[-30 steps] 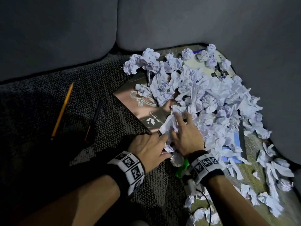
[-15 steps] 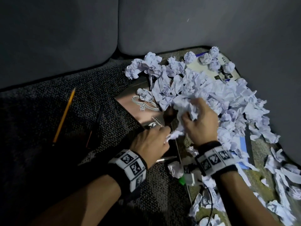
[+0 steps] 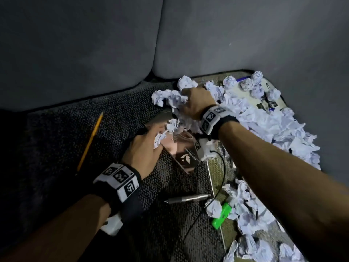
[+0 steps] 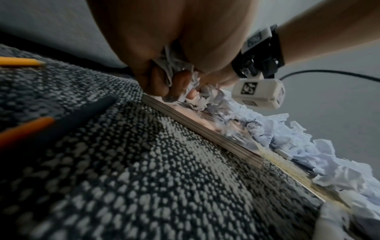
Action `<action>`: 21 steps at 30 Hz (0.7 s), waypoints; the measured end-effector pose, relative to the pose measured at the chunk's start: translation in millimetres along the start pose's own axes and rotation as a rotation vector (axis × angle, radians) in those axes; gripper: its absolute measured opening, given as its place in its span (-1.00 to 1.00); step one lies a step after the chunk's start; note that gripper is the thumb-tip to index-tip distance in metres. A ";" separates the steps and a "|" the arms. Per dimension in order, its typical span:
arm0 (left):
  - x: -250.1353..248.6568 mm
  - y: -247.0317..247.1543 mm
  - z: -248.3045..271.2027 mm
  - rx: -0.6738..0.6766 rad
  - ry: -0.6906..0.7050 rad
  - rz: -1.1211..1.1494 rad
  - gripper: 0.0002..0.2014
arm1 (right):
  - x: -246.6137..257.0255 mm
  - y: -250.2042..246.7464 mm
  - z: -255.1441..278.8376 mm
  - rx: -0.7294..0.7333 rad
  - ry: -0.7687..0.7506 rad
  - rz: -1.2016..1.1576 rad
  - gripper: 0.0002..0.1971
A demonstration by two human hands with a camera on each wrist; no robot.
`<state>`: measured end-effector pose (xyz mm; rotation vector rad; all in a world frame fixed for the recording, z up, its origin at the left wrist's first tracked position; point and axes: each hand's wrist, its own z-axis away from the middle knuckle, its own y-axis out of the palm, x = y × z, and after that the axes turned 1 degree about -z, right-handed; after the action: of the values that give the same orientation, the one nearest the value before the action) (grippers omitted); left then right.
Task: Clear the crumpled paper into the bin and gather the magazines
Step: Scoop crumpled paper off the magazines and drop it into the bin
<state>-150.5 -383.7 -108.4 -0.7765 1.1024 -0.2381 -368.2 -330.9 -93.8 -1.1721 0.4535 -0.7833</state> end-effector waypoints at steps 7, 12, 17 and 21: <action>11.9 -14.5 -18.3 -0.125 0.023 -0.006 -0.70 | 10.9 21.6 97.9 -0.087 -0.093 -0.239 -0.69; -6.6 -24.5 -18.6 -0.081 -0.045 0.078 -0.71 | 11.1 24.4 141.9 -0.130 0.236 -0.759 -0.53; -9.9 -36.0 -19.0 -0.060 -0.064 0.324 -0.67 | 23.1 2.0 148.0 -0.217 0.413 -1.226 -0.84; -2.9 -69.0 -12.0 -0.043 -0.228 0.763 -0.61 | 57.1 -27.7 145.6 -0.157 0.417 -1.410 -0.80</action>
<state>-148.8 -437.1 -62.9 -0.3640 1.1107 0.5071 -239.1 -285.1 -13.4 -1.4031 -0.0673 -2.2579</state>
